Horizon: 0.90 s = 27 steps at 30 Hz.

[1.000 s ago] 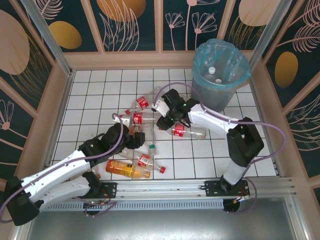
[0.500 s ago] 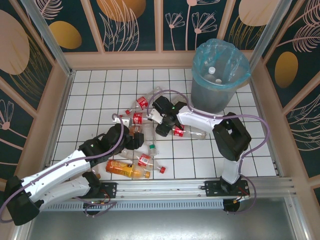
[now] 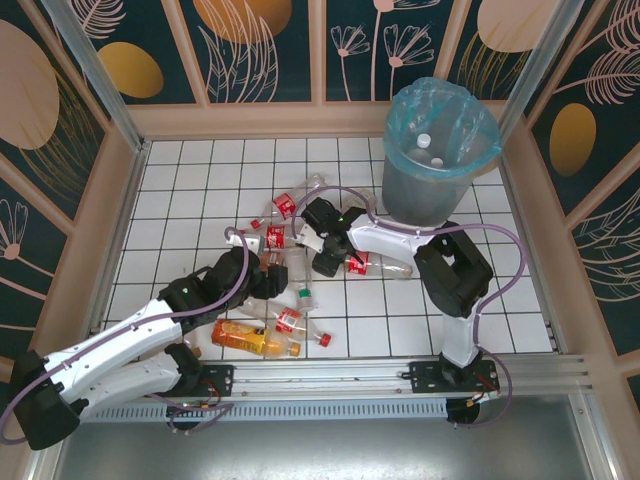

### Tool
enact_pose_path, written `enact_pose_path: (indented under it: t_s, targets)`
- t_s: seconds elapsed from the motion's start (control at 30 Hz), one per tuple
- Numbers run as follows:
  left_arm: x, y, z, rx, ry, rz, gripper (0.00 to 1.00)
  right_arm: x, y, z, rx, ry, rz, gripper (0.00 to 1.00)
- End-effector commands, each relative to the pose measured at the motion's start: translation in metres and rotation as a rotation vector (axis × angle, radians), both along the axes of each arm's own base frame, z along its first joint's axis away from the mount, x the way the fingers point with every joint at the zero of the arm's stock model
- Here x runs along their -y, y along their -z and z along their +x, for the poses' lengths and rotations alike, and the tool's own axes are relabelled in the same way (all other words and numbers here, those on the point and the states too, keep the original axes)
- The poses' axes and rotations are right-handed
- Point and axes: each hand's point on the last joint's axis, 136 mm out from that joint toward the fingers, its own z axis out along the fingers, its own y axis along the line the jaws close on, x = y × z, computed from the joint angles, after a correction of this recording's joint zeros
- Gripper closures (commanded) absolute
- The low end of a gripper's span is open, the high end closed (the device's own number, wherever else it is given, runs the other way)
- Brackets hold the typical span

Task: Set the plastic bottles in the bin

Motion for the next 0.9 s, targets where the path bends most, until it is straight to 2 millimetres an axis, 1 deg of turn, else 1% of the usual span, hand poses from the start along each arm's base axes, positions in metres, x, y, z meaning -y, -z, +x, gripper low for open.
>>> enact_pose_path:
  t_s: [0.0, 0.2, 0.23, 0.33, 0.37, 0.5, 0.63, 0.77, 0.83, 0.87]
  targets:
    - [-0.001, -0.011, 0.008, 0.038, -0.008, 0.015, 0.22, -0.002, 0.009, -0.001, 0.0, -0.021, -0.022, 0.4]
    - [0.0, -0.014, 0.009, 0.047, -0.006, 0.02, 0.21, -0.003, 0.015, -0.001, -0.01, -0.011, -0.028, 0.41]
    - [0.0, -0.015, 0.01, 0.049, -0.005, 0.02, 0.21, -0.003, 0.015, -0.001, -0.014, -0.012, -0.027, 0.44]
    - [0.0, -0.016, 0.01, 0.052, -0.004, 0.023, 0.21, -0.003, 0.015, -0.003, -0.022, -0.012, -0.029, 0.46]
    - [0.0, -0.016, 0.01, 0.052, -0.002, 0.023, 0.21, -0.003, 0.015, -0.003, -0.024, -0.012, -0.032, 0.5]
    - [0.0, -0.019, 0.01, 0.057, -0.002, 0.021, 0.21, -0.002, 0.009, -0.002, -0.019, 0.003, -0.025, 0.55]
    - [0.0, -0.026, 0.012, 0.071, -0.007, 0.023, 0.21, -0.006, -0.005, -0.004, -0.023, 0.015, 0.024, 0.63]
    - [0.001, -0.037, 0.015, 0.095, -0.01, 0.015, 0.21, -0.007, -0.023, -0.006, -0.016, 0.027, 0.065, 0.66]
    - [0.001, -0.045, 0.017, 0.114, -0.01, 0.013, 0.21, -0.006, -0.036, -0.004, -0.002, 0.045, 0.09, 0.67]
    - [0.001, -0.05, 0.019, 0.13, -0.014, 0.011, 0.21, -0.009, -0.044, -0.006, -0.015, 0.055, 0.129, 0.68]
